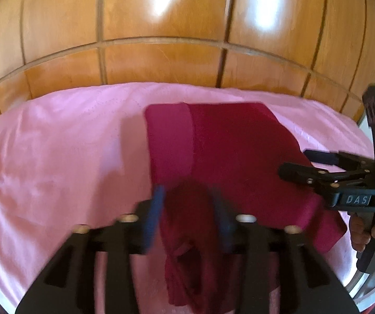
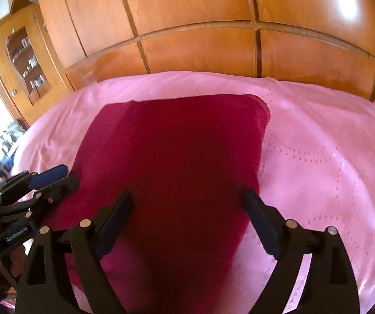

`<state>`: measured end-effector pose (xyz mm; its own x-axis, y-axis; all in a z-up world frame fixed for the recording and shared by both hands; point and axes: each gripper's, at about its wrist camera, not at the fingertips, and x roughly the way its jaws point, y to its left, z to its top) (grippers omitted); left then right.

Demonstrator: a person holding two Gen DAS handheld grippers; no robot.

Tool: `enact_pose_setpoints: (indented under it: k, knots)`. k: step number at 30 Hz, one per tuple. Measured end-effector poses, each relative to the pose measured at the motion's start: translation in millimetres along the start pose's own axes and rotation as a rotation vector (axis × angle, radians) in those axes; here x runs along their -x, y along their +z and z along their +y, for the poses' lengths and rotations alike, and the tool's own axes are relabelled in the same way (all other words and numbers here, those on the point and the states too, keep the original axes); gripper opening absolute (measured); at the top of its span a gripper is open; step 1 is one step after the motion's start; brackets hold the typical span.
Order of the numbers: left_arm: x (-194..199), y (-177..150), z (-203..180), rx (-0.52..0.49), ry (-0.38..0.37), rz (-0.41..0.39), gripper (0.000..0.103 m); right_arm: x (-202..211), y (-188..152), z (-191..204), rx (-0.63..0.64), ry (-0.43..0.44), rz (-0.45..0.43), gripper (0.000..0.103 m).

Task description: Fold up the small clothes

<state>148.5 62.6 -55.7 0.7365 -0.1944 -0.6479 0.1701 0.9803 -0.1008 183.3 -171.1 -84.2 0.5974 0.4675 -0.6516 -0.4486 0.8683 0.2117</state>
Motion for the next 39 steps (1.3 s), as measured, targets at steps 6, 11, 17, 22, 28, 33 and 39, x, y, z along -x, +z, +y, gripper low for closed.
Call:
enact_pose_setpoints:
  k: [6,11,17,22,28,33,39]
  knots:
    - [-1,5,38,0.176,-0.102,0.031,0.067,4,2,-53,-0.252,0.147,-0.007,0.093]
    - [-29,8,58,0.294,-0.221,0.116,0.067,-12,-4,-88,-0.405,0.284,0.030,0.087]
    - [-61,-3,74,0.376,-0.350,0.175,0.067,-32,-6,-97,-0.462,0.416,0.047,0.074]
    - [-74,-10,78,0.399,-0.501,0.178,0.046,-44,-1,-92,-0.456,0.456,0.064,0.073]
    - [-72,-9,69,0.354,-0.553,0.146,0.032,-28,-2,-80,-0.364,0.393,0.064,0.046]
    - [-60,1,60,0.287,-0.549,0.125,0.030,-7,6,-63,-0.261,0.332,0.030,0.045]
    - [-55,7,56,0.296,-0.562,0.103,0.027,1,3,-63,-0.262,0.347,0.017,0.036]
